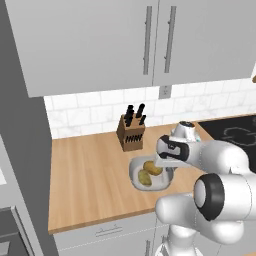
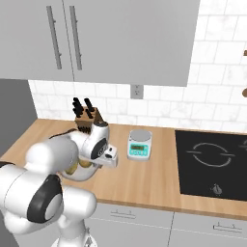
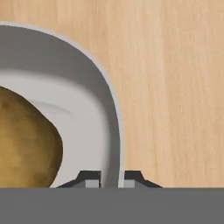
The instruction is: Take the meat container that has the steak and place it on the second highest rack of the freezer. Then take the vegetable container that has the potatos and place it on the highest rack of the freezer.
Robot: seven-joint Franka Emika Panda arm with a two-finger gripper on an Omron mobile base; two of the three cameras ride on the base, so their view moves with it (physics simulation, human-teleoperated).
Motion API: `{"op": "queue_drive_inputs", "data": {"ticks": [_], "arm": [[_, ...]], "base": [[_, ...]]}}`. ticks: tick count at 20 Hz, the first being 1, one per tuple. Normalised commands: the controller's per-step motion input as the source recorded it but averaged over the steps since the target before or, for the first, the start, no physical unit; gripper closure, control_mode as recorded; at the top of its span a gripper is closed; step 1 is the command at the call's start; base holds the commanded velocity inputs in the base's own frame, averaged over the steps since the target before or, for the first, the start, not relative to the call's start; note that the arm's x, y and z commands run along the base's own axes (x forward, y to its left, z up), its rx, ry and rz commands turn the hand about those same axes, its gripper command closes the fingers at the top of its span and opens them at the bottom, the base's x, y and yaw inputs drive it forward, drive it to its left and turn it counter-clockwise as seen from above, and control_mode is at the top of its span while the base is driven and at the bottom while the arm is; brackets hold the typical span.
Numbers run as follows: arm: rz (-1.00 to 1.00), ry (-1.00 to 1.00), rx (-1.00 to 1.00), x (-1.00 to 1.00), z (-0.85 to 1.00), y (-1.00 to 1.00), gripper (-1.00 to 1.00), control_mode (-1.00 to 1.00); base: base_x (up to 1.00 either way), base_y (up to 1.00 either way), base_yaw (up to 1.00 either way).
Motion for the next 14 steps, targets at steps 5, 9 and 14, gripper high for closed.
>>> {"op": "queue_drive_inputs", "data": {"ticks": [5,9,14], "arm": [[-0.05,-0.02,0.07,-0.36,0.84,0.12,1.0,-1.0],[-0.13,-0.02,0.08,-0.24,0.88,0.11,1.0,-1.0],[-0.3,0.0,0.02,-0.53,0.72,0.0,1.0,-1.0]], "base": [[0.0,0.0,0.0],[0.0,0.0,0.0],[0.0,0.0,0.0]]}}
